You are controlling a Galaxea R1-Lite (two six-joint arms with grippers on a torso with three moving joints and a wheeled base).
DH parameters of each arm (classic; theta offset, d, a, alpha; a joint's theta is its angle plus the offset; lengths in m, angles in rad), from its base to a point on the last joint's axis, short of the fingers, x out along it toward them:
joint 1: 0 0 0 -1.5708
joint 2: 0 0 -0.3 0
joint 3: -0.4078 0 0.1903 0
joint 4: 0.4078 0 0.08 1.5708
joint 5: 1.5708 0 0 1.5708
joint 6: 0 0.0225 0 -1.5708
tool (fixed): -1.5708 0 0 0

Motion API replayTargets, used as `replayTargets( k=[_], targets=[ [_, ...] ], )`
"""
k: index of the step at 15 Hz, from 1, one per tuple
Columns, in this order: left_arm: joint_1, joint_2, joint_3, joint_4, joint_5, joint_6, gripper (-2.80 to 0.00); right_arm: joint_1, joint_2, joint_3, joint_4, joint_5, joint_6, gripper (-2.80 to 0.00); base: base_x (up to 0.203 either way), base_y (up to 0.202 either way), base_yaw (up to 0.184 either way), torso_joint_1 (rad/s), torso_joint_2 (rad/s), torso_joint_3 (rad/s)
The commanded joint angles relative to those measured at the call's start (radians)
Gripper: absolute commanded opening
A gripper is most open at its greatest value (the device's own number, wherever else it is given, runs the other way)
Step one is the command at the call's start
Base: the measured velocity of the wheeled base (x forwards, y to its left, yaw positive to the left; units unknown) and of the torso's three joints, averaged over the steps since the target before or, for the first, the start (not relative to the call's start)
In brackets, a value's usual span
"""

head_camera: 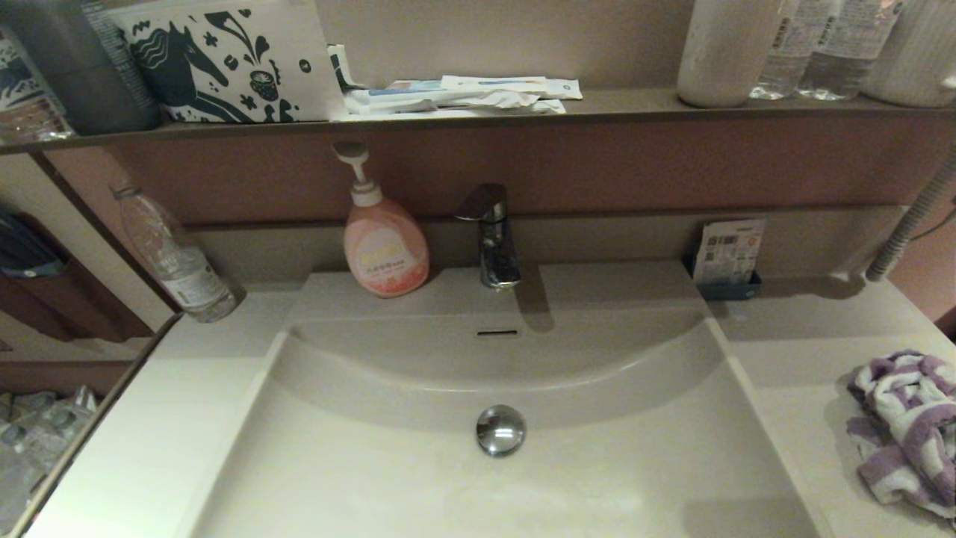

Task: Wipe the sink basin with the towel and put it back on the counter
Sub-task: Turn on the faucet

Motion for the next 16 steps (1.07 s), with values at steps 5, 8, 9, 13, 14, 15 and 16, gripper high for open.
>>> replayTargets(
  k=[5, 8, 9, 13, 14, 15, 16],
  targets=[
    [0.000, 0.000, 0.000, -0.001, 0.000, -0.001, -2.80, 0.000, 0.000, 0.000, -0.001, 0.000, 0.000, -2.80, 0.000, 0.000, 0.000, 0.000, 0.00, 0.000],
    [0.000, 0.000, 0.000, -0.001, 0.000, -0.001, -2.80, 0.000, 0.000, 0.000, -0.001, 0.000, 0.000, -2.80, 0.000, 0.000, 0.000, 0.000, 0.00, 0.000],
    [0.000, 0.000, 0.000, -0.001, 0.000, -0.001, -2.80, 0.000, 0.000, 0.000, -0.001, 0.000, 0.000, -2.80, 0.000, 0.000, 0.000, 0.000, 0.00, 0.000],
    [0.000, 0.000, 0.000, -0.001, 0.000, -0.001, -2.80, 0.000, 0.000, 0.000, -0.001, 0.000, 0.000, -2.80, 0.000, 0.000, 0.000, 0.000, 0.00, 0.000],
    [0.000, 0.000, 0.000, -0.001, 0.000, -0.001, -2.80, 0.000, 0.000, 0.000, -0.001, 0.000, 0.000, -2.80, 0.000, 0.000, 0.000, 0.000, 0.00, 0.000],
    [0.000, 0.000, 0.000, -0.001, 0.000, -0.001, -2.80, 0.000, 0.000, 0.000, -0.001, 0.000, 0.000, -2.80, 0.000, 0.000, 0.000, 0.000, 0.00, 0.000],
    [0.000, 0.000, 0.000, -0.001, 0.001, -0.004, -2.80, 0.000, 0.000, 0.000, -0.001, 0.000, 0.000, -2.80, 0.000, 0.000, 0.000, 0.000, 0.00, 0.000]
  ],
)
